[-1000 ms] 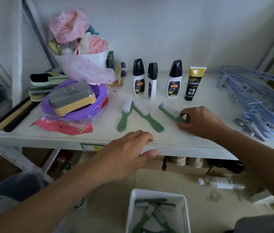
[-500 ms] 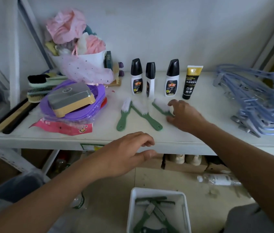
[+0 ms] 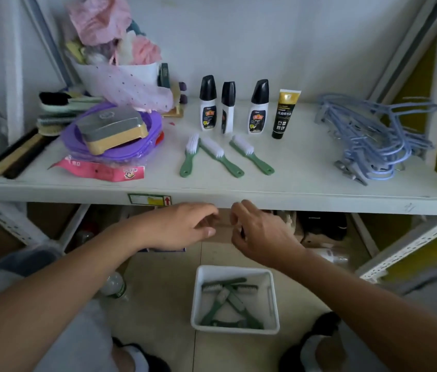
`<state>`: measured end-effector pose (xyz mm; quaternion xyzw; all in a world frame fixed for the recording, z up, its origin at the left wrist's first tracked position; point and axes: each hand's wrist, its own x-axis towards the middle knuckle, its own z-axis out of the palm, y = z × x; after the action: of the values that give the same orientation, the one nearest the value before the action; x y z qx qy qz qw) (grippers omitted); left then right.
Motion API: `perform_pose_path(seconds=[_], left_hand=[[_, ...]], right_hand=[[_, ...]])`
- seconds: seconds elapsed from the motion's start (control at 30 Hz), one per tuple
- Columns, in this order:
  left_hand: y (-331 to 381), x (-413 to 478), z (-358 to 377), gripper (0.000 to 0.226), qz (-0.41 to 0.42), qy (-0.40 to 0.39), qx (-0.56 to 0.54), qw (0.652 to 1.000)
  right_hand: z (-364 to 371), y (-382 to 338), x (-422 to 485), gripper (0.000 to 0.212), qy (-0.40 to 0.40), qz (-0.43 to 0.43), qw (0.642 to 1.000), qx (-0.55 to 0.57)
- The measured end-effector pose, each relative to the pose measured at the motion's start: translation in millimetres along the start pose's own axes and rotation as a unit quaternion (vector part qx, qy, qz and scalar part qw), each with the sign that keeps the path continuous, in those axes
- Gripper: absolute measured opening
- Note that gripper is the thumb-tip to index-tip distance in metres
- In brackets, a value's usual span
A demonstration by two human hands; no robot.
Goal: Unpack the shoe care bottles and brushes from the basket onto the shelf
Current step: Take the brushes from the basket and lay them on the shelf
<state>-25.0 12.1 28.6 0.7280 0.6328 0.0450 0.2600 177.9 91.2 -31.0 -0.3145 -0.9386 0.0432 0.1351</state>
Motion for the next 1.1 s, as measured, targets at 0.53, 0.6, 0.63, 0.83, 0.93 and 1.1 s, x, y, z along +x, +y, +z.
perform_pose_path(seconds=[0.53,0.6,0.63,0.83,0.93,1.1], left_hand=[[-13.3,12.1,16.9,0.030,0.055,-0.070,0.130,0.987],[-13.7,17.0,31.7,0.020,0.071,-0.080,0.167,0.980],[-14.4,18.8,41.6,0.010,0.084,-0.089,0.192,0.974],[-17.5,24.2,87.4,0.027,0.133,-0.139,0.242,0.951],[-18.9,26.3,101.7,0.028,0.145,-0.154,0.259,0.942],[-24.2,27.0,109.2,0.024,0.145,-0.150,0.266,0.941]], right_hand=[[186.9,67.2,-55.2,0.027,-0.393,0.171,0.903,-0.009],[216.2,66.4,-62.5,0.027,-0.407,0.192,0.892,0.031],[232.2,66.7,-66.2,0.027,-0.408,0.199,0.889,0.057],[304.6,66.7,-74.4,0.032,-0.390,0.293,0.866,0.108],[334.7,75.7,-79.1,0.036,-0.376,0.339,0.854,0.118],[343.3,78.4,-82.1,0.034,-0.392,0.395,0.823,0.117]])
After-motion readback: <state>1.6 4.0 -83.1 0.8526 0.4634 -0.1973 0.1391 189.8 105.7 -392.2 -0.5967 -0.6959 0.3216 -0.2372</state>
